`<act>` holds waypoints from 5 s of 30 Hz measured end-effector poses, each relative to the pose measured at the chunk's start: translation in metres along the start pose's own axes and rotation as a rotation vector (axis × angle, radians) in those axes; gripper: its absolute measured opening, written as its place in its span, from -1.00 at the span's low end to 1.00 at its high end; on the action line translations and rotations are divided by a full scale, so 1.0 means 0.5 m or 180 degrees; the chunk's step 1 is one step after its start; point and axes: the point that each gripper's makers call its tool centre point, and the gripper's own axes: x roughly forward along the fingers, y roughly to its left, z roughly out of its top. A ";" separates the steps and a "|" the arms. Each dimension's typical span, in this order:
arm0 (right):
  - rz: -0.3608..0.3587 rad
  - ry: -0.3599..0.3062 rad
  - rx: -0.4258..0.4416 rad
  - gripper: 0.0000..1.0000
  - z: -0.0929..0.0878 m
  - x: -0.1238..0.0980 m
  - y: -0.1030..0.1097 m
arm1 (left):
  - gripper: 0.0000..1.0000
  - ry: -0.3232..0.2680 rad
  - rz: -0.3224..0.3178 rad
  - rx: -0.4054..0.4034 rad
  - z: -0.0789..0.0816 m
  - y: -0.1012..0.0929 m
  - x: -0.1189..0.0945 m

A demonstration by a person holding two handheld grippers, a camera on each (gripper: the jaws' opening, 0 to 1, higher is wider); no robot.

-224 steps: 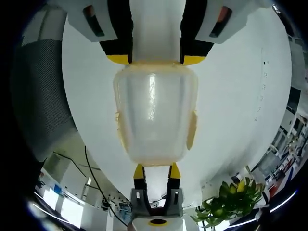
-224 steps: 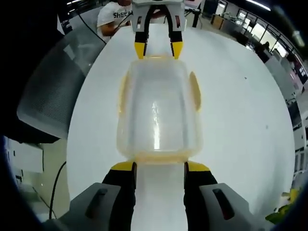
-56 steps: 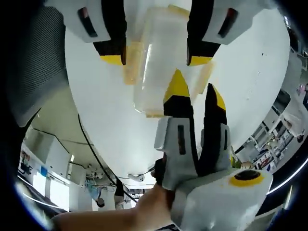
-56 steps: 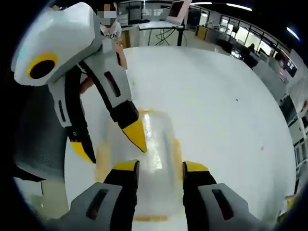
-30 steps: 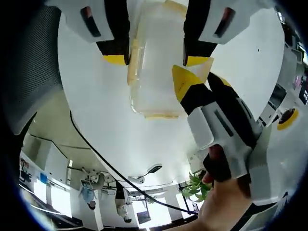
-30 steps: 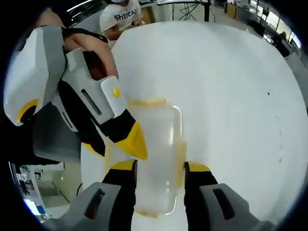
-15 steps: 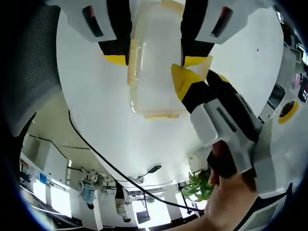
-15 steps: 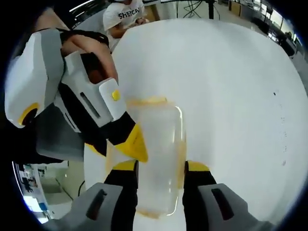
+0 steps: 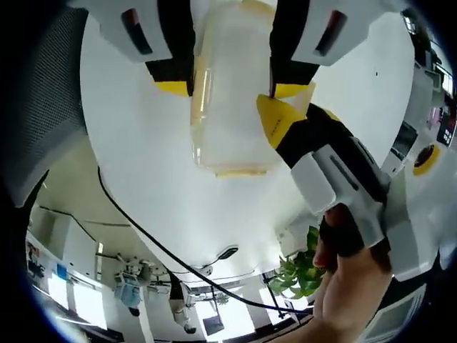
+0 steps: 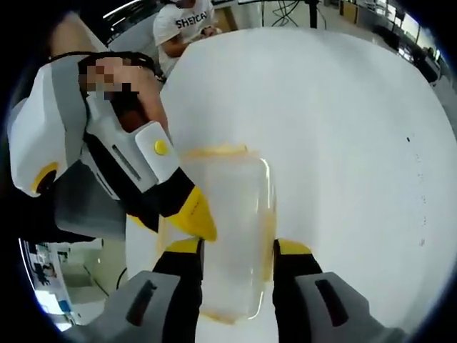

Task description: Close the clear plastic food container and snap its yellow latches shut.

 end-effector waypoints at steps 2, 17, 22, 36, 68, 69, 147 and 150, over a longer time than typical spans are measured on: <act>-0.0015 -0.0009 0.0004 -0.29 0.000 0.000 0.002 | -0.28 -0.0002 -0.0001 0.0003 0.001 0.000 0.000; -0.0354 -0.0269 -0.0182 -0.30 -0.002 -0.019 0.005 | 0.03 -0.0021 -0.0203 -0.0386 0.007 -0.020 -0.011; -0.0403 -0.0588 0.0052 -0.04 -0.009 -0.043 0.016 | 0.33 -0.0063 -0.0125 -0.0644 0.012 0.001 -0.016; -0.0654 -0.0512 -0.0062 0.67 -0.048 -0.034 0.053 | 0.80 0.0245 -0.0114 -0.0533 -0.042 0.037 -0.027; -0.0999 -0.0023 -0.0291 0.50 -0.114 0.013 0.059 | 0.76 0.0823 -0.0532 -0.0103 -0.113 0.037 0.011; -0.0990 -0.0023 -0.0284 0.50 -0.114 0.014 0.059 | 0.75 0.0836 -0.0527 -0.0084 -0.114 0.036 0.012; -0.0960 0.0050 -0.0336 0.48 0.205 0.119 0.016 | 0.65 0.1288 -0.0276 0.0269 -0.407 0.121 -0.176; -0.0960 0.0083 -0.0334 0.48 0.209 0.118 0.004 | 0.65 0.1276 -0.0275 0.0258 -0.409 0.132 -0.172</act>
